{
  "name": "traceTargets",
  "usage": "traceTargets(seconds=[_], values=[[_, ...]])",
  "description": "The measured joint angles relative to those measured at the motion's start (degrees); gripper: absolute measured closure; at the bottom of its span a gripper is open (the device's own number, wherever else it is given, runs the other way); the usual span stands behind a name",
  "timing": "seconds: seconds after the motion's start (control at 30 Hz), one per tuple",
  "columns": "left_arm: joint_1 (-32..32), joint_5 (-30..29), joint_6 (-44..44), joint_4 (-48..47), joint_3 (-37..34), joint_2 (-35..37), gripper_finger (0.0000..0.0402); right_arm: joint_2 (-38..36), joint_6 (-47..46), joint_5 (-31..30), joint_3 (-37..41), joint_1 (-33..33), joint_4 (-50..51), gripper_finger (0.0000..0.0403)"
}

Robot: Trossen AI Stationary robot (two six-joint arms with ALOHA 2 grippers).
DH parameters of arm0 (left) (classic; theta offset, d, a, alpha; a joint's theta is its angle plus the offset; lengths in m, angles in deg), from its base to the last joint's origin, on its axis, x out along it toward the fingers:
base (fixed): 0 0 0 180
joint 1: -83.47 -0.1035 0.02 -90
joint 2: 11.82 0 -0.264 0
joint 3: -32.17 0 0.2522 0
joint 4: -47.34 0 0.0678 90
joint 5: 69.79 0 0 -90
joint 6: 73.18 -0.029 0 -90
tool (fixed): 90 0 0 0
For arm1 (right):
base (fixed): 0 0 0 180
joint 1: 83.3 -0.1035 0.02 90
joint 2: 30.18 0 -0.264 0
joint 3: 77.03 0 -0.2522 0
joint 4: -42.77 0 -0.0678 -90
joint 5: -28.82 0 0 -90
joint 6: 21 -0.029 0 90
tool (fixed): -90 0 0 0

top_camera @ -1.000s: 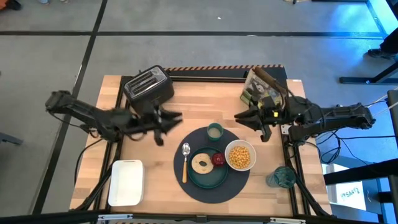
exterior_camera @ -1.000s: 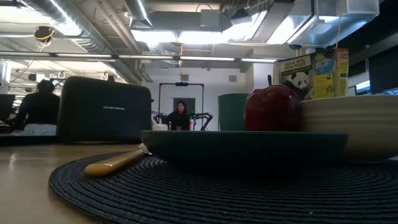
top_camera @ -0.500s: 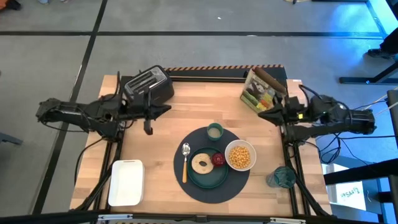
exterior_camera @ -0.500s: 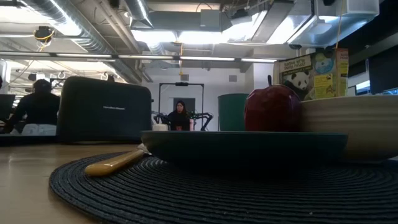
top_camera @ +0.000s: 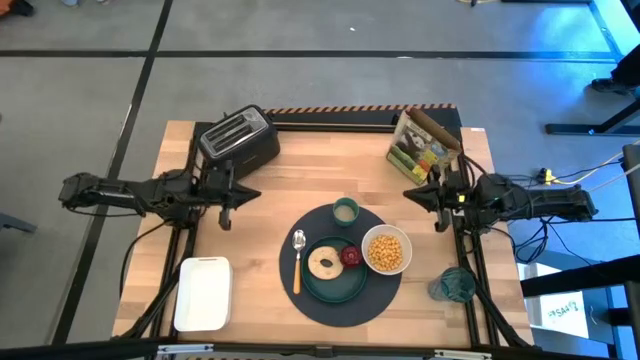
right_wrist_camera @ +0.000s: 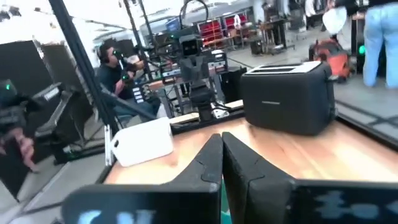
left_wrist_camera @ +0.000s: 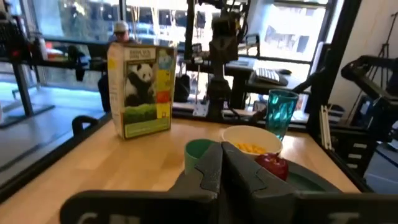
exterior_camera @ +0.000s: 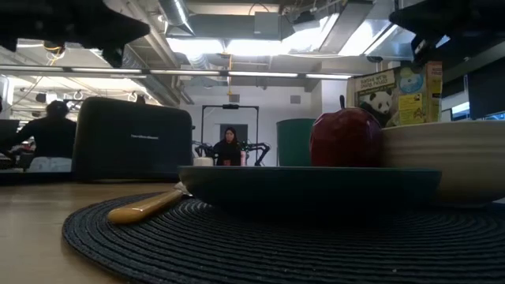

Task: Arrange a breakfast setting
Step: Return to Home Position

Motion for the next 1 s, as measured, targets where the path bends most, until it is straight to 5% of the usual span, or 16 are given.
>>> traceTargets(seconds=[0.57,1.0], values=[[0.0,-1.1,-3.9,-4.9,-7.0,20.9,0.0399,-18.4,7.0,6.5,9.2,0.0,-0.9,0.0403],[0.0,0.1,-4.7,-12.4,-7.1,25.0,0.0399,-18.8,8.2,6.7,10.7,0.0,2.7,0.0403]])
